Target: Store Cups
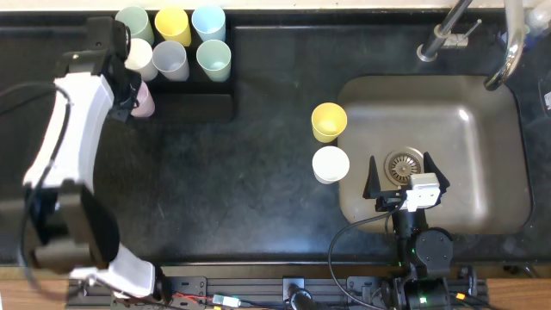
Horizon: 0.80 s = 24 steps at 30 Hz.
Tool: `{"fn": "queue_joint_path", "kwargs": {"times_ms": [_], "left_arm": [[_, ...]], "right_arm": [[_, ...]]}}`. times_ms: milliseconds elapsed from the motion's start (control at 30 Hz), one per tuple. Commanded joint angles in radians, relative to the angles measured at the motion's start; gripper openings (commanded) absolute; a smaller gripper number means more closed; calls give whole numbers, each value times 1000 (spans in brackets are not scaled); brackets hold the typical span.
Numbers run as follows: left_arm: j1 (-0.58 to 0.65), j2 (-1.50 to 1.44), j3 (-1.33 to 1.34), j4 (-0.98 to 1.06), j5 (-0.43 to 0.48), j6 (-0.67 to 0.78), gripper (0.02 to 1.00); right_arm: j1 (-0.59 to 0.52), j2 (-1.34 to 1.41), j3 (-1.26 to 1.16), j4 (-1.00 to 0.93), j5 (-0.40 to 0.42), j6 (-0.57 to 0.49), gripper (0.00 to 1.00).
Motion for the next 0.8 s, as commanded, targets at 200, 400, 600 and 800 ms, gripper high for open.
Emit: {"fn": "queue_joint_path", "kwargs": {"times_ms": [200, 400, 600, 800], "left_arm": [[-307, -171, 195, 102, 14, 537, 950], [-557, -36, 324, 26, 130, 583, 1000], [-715, 191, 493, -153, 177, 575, 1000], [-752, 328, 542, -242, 263, 550, 1000]], "right_arm": [[-5, -10, -13, 6, 4, -4, 998], [-5, -10, -13, 6, 4, -3, 996], [-5, -10, -13, 6, 4, -3, 998], [-5, -9, -13, 6, 4, -4, 998]]}}
